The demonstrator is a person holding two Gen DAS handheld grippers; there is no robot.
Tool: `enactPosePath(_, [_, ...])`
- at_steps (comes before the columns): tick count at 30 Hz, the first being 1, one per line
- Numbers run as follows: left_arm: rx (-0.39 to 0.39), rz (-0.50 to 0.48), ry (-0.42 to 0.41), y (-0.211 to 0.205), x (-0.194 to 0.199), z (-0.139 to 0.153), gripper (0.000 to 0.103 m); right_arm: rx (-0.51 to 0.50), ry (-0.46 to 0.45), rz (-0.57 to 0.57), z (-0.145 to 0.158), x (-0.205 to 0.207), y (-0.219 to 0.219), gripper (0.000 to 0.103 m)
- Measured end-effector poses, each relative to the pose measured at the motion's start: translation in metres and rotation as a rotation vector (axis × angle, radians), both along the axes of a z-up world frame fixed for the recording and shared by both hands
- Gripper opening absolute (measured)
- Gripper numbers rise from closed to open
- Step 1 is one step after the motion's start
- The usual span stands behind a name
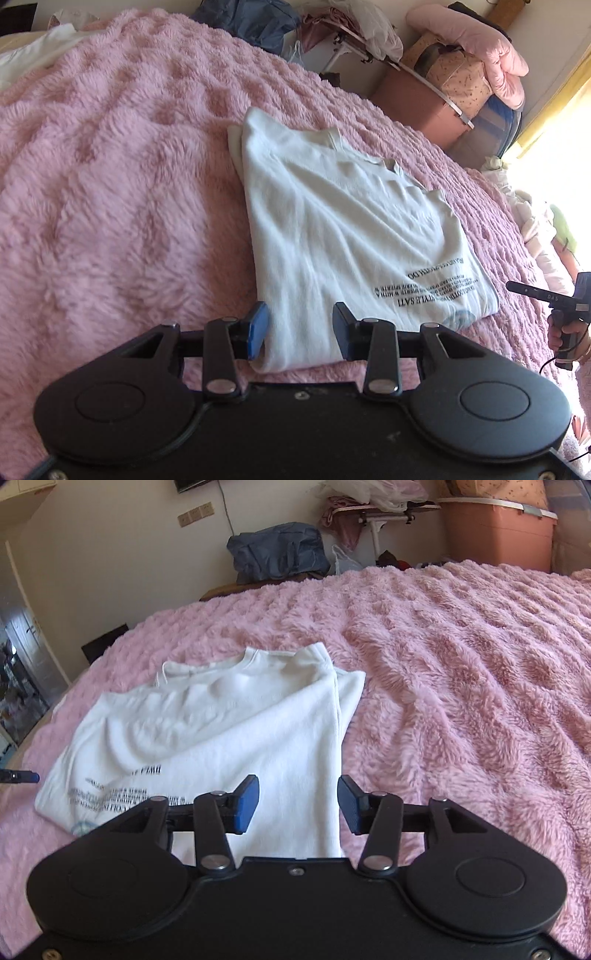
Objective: Fold small clothes
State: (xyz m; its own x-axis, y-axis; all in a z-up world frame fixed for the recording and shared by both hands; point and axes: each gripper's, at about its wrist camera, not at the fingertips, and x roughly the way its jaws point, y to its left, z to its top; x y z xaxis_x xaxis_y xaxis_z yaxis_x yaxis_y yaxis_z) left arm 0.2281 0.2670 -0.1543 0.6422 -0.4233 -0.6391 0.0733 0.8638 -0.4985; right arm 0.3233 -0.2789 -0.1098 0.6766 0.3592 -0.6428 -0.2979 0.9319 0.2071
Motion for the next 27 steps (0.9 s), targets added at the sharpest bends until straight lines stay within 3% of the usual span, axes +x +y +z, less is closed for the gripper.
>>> enactPosePath(9, [-0.073,0.067,0.039,0.001,-0.008,-0.026,0.039,-0.024,0.048,-0.013,-0.024,-0.021,-0.003,0.049])
enactPosePath(16, [-0.036,0.037,0.016,-0.011,0.0,-0.024,0.035,0.026,0.042,-0.052,-0.033,-0.004,-0.001,0.052])
enactPosePath(17, [-0.038,0.039,0.014,-0.013,0.001,-0.023,0.034,0.035,0.055,-0.046,-0.035,-0.001,-0.001,0.041])
enactPosePath(18, [-0.04,0.044,0.014,-0.013,0.001,-0.024,0.033,0.04,0.065,-0.042,-0.036,0.0,-0.001,0.024])
enactPosePath(20, [-0.036,0.045,0.016,-0.013,0.002,-0.023,0.013,0.03,0.096,-0.041,-0.04,0.004,0.0,0.007])
enactPosePath(21, [-0.04,0.056,0.02,-0.013,0.002,-0.023,0.004,0.021,0.1,-0.049,-0.04,0.004,-0.001,0.007])
enactPosePath(23, [-0.062,0.075,0.016,-0.011,0.0,-0.022,0.004,0.05,0.1,-0.054,-0.038,0.003,-0.005,0.006])
enactPosePath(27, [-0.018,0.096,0.023,-0.009,-0.004,-0.012,0.003,0.072,0.064,-0.08,-0.024,-0.007,-0.014,0.005])
